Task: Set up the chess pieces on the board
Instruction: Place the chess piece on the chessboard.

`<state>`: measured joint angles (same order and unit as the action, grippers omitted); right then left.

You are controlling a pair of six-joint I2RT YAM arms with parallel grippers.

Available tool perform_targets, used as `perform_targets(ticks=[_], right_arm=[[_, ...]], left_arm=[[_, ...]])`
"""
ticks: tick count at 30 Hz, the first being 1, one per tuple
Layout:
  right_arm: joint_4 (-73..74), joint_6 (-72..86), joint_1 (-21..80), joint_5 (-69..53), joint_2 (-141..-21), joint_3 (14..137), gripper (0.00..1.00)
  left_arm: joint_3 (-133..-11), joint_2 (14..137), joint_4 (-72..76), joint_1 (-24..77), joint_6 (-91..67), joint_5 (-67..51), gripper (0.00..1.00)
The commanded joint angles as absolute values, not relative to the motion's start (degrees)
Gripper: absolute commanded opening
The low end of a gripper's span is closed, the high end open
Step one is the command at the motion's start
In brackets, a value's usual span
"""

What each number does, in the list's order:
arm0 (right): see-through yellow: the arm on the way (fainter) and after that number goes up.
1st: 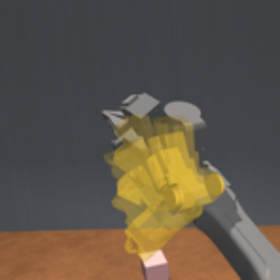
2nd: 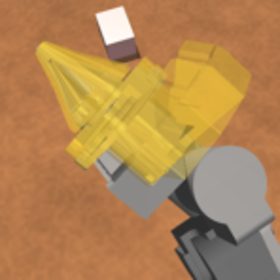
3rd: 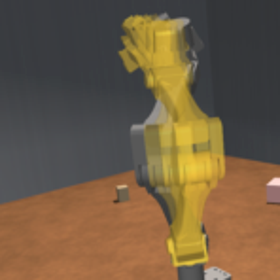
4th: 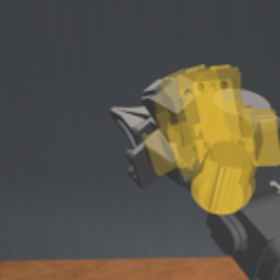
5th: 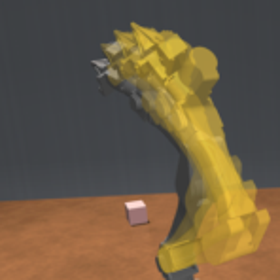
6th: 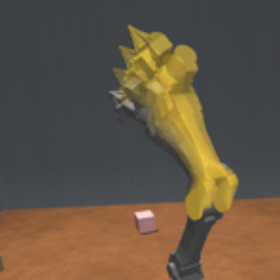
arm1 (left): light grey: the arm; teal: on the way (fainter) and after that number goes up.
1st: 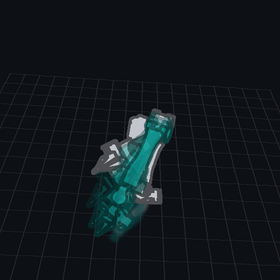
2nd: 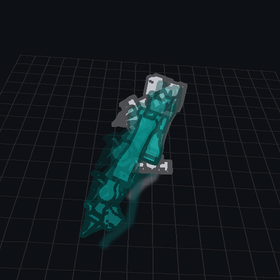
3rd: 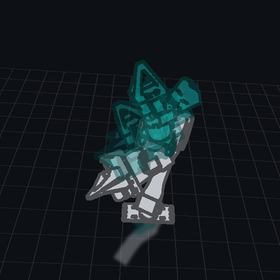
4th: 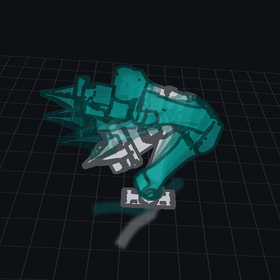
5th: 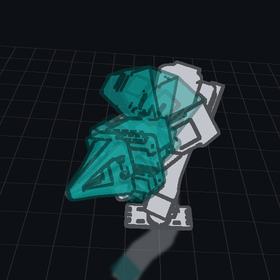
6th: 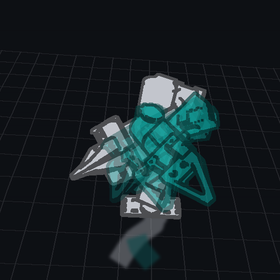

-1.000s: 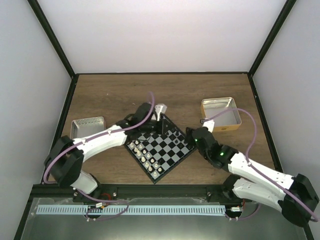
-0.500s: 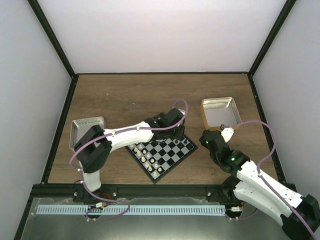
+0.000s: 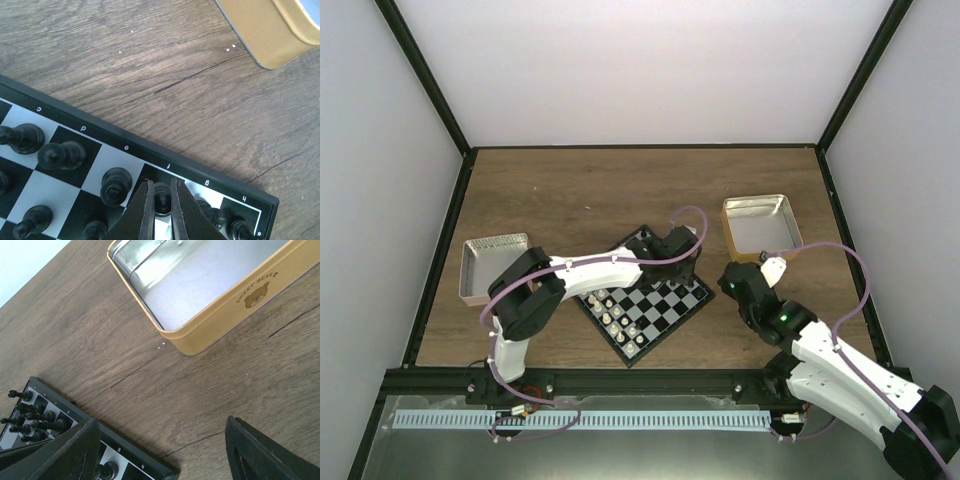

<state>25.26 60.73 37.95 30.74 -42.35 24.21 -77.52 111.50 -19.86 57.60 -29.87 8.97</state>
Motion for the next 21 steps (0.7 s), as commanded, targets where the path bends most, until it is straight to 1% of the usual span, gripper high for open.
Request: perform_targets(ticks=[1, 10, 21], right_arm=[[24.8, 61.2, 37.4, 32.6, -42.3, 23.8, 0.70], [24.4, 60.9, 37.4, 32.0, -42.7, 23.5, 0.71], [24.2, 60.7, 37.4, 31.6, -43.0, 23.5, 0.71]], left_arm=[[-79.9, 114.0, -19.9, 58.4, -30.6, 10.1, 0.08], [-80.2, 115.5, -20.6, 58.5, -30.7, 10.1, 0.09], [-80.9, 114.1, -22.0, 59.0, -30.1, 9.4, 0.23]])
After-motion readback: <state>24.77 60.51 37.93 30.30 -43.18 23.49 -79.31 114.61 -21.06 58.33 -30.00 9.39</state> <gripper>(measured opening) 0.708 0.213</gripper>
